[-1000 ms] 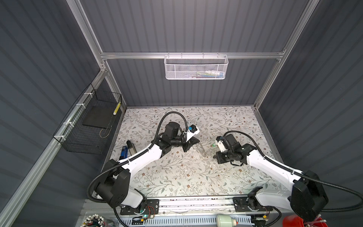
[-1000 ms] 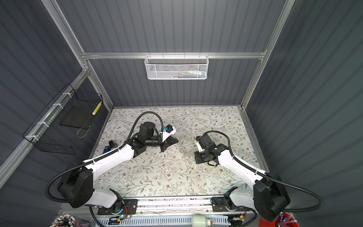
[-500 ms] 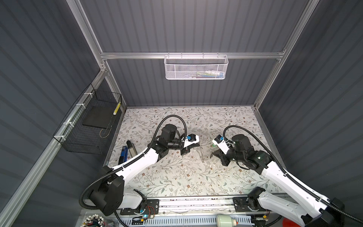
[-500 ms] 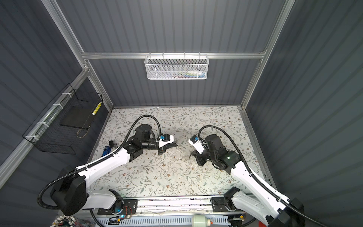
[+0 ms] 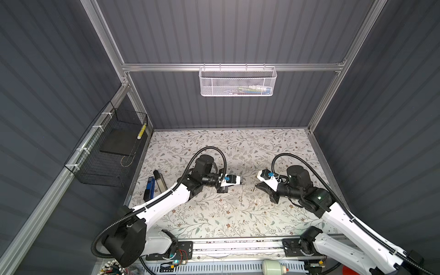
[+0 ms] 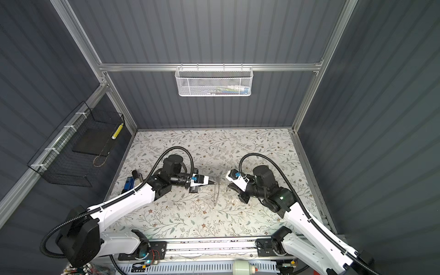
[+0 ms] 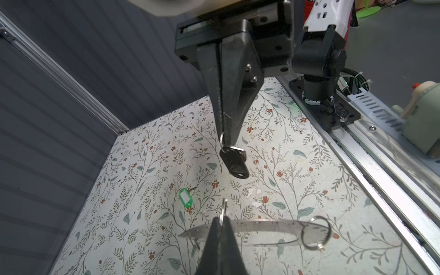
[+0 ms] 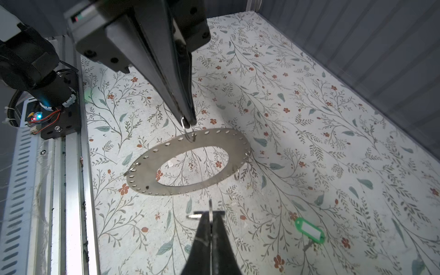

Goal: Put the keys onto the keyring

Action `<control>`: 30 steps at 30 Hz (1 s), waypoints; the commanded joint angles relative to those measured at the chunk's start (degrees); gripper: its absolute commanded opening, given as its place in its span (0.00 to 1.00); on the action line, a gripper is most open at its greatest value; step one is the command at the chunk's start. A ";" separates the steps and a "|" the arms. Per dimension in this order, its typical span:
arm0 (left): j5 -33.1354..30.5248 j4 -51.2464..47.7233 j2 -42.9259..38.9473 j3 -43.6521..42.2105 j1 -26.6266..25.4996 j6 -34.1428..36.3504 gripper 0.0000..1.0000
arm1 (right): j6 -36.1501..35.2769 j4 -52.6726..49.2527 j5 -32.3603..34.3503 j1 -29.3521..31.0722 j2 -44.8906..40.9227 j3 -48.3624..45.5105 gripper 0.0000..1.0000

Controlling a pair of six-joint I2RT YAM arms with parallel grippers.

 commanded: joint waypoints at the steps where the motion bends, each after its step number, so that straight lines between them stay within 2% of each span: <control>1: 0.42 1.37 -1.40 -0.41 -0.36 2.81 0.00 | -0.86 4.62 -3.19 1.44 0.41 -0.96 0.00; 3: 1.13 -1.19 -1.20 0.52 -0.45 5.60 0.00 | -1.55 5.47 -3.24 2.71 1.10 -0.96 0.00; 6: -0.29 3.31 -2.30 -1.46 -0.65 5.08 0.00 | -1.28 5.16 -4.80 3.48 2.58 0.24 0.00; 12: -3.88 7.00 -3.19 -2.63 -1.07 2.41 0.00 | 5.62 9.32 -6.56 4.67 3.91 -0.56 0.00; 24: -8.78 15.66 -5.30 -6.54 -2.28 -4.27 0.00 | 14.55 22.14 -2.95 5.86 7.18 -3.52 0.00; 30: -9.37 17.39 -5.62 -7.11 -2.39 -7.39 0.00 | 17.38 22.21 0.14 6.12 8.25 -3.46 0.00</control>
